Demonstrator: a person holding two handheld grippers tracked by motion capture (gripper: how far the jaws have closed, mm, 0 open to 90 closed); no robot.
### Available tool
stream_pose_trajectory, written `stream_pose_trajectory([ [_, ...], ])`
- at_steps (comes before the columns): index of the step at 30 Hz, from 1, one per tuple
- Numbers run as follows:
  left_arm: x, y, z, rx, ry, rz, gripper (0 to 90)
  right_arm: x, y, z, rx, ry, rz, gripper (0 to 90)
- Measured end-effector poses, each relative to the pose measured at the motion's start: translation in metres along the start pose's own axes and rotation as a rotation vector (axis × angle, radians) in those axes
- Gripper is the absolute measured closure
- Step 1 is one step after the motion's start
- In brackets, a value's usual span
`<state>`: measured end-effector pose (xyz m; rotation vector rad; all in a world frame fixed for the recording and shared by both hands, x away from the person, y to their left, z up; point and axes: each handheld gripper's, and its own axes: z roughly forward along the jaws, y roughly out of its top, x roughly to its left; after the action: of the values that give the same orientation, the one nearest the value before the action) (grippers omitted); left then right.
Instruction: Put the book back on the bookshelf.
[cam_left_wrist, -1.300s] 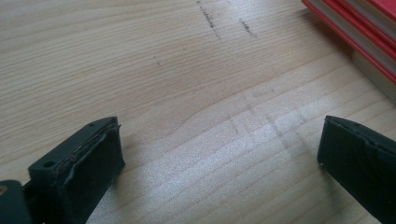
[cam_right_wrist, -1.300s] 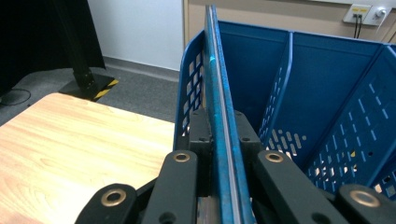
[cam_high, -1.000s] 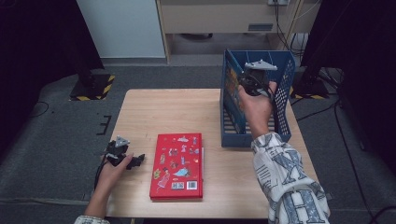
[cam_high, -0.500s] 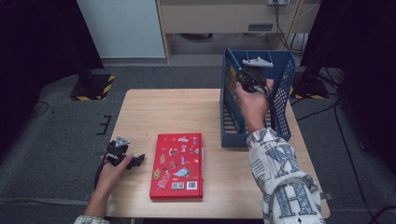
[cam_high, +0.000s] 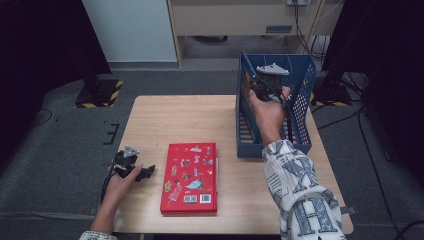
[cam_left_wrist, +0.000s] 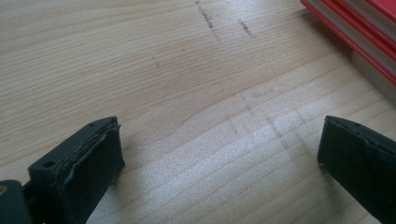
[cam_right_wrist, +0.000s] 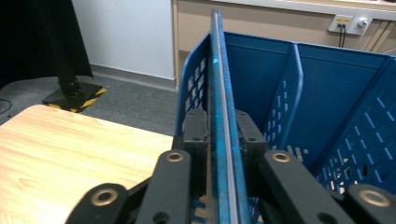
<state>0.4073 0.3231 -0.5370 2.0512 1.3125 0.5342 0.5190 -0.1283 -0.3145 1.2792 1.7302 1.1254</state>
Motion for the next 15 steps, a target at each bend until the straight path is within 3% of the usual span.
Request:
stream_pose_trajectory([
  [6,0.000,0.000,0.000,0.000,0.000,0.000,0.0,0.005,-0.003,-0.005,-0.010,0.060,-0.004,61.0],
  [15,0.000,0.000,0.000,0.000,0.000,0.000,0.0,0.012,-0.008,-0.017,-0.014,0.120,-0.016,58.3],
])
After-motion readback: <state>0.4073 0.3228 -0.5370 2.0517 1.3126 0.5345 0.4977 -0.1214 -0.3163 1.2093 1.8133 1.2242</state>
